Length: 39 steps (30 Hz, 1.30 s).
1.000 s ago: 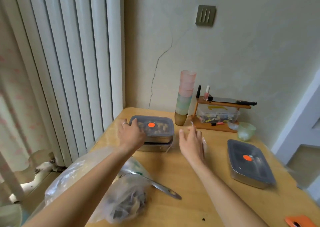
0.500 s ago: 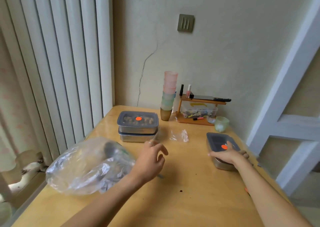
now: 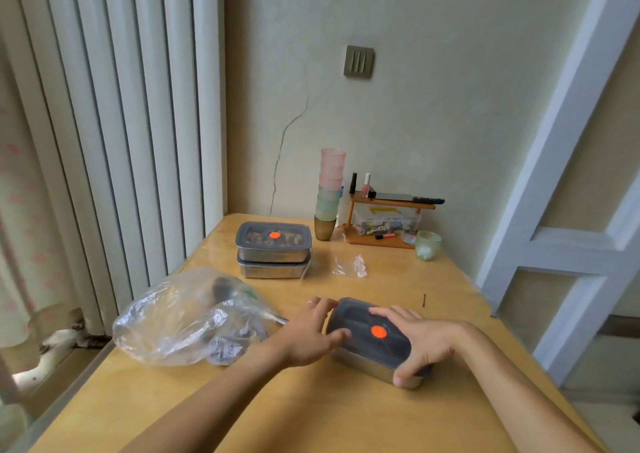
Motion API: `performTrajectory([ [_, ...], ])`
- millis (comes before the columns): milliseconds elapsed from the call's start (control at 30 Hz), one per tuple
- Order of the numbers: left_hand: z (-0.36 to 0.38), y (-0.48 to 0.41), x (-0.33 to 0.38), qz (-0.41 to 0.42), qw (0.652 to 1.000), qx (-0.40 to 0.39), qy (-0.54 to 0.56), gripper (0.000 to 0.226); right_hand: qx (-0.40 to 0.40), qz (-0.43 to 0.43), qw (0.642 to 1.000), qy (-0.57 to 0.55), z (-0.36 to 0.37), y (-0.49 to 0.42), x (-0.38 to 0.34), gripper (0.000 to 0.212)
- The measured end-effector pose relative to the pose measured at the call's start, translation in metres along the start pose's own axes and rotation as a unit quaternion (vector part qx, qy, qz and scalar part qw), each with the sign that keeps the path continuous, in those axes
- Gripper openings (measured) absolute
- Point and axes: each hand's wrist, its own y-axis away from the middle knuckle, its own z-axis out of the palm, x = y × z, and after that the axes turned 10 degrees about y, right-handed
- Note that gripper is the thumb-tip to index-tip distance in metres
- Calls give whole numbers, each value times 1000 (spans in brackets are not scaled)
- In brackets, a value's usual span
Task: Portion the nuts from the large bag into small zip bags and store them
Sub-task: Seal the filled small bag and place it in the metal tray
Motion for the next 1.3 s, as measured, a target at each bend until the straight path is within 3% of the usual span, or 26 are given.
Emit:
performTrajectory([
  [100,9,5,0,-2,998,-43,-40,69,61,26,997,-27,6,-5,-6,122],
  [200,10,12,-6,6,998,-29,-53,63,70,40,996,-46,6,-12,-13,121],
  [400,-21,27,-1,14,996,71,-58,23,-74,-6,997,-6,-23,-7,-34,125],
  [500,-46,37,0,30,982,180,-47,21,-65,-1,995,-72,-33,-5,-51,93],
  [600,-75,50,-13,24,910,386,-148,10,117,30,988,-95,-28,-20,-76,41],
  [633,-83,54,-23,-5,891,413,-189,7,171,32,978,-113,-26,-27,-86,28],
  [700,-93,57,-40,-106,897,363,-229,6,211,16,968,-138,-25,-40,-107,17],
  [767,-92,60,-53,-156,929,251,-222,10,204,-2,970,-135,-25,-55,-125,20],
  [867,-78,68,-59,-102,969,97,-202,23,172,2,980,-103,-22,-89,-140,24],
  [967,-70,70,-60,-55,990,9,-130,21,117,48,991,-54,-19,-124,-140,22],
  [1133,-63,62,-51,-45,999,-17,-3,22,228,59,958,-165,-31,-154,-140,18],
  [1267,-60,54,-50,-49,996,-1,78,26,202,60,953,-219,-31,-178,-139,43],
  [1300,-61,53,-52,-53,994,7,91,28,208,69,950,-221,-32,-184,-139,40],
])
